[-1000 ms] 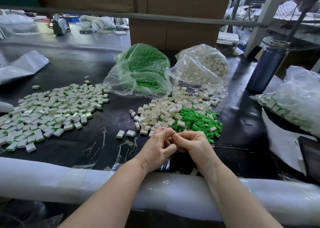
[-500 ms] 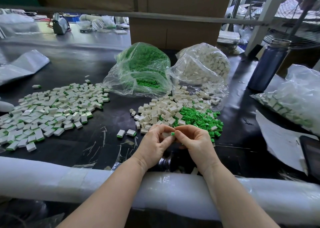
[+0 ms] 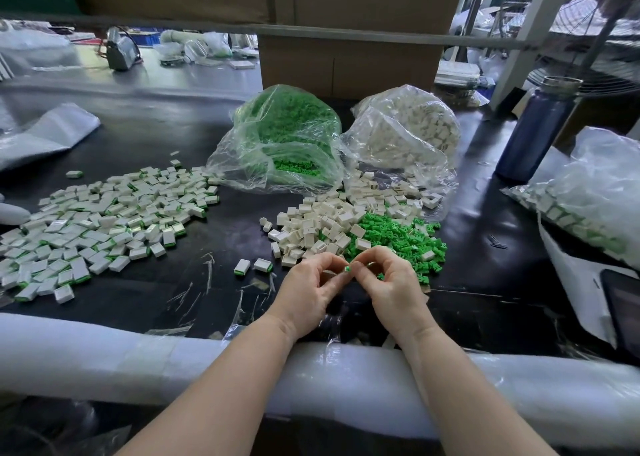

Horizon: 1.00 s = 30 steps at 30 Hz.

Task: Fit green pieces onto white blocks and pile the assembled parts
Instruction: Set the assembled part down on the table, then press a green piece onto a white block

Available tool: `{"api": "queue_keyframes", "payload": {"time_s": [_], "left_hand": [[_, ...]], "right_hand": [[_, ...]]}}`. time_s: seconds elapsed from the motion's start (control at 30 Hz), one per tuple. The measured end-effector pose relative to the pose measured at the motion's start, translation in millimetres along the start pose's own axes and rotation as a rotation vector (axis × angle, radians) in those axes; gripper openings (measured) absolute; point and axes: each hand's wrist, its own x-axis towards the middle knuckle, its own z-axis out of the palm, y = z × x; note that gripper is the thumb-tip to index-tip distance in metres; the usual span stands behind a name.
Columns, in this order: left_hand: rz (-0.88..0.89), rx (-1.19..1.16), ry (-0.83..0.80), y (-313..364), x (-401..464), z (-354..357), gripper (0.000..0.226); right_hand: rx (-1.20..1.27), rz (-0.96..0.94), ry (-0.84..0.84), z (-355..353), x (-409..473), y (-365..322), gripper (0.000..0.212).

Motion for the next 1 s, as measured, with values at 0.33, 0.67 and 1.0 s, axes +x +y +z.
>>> {"api": "queue_keyframes", "payload": {"time_s": [0.33,0.67,1.0], "left_hand": [[0.017,0.267,0.672,-7,3,-11,0.017],[-0.268,0.349,0.773,-13,5,-17,0.028],[-0.364,0.455,0.759,-7,3,-15,0.04]], "right_hand": [[0.037,0.051,0.104,-4,-1,-2,0.013],[-0.029,0.075,0.173,-5,1,1,0.018],[-0.406,0.165,0.195,-6,2,6,0.012]]}}
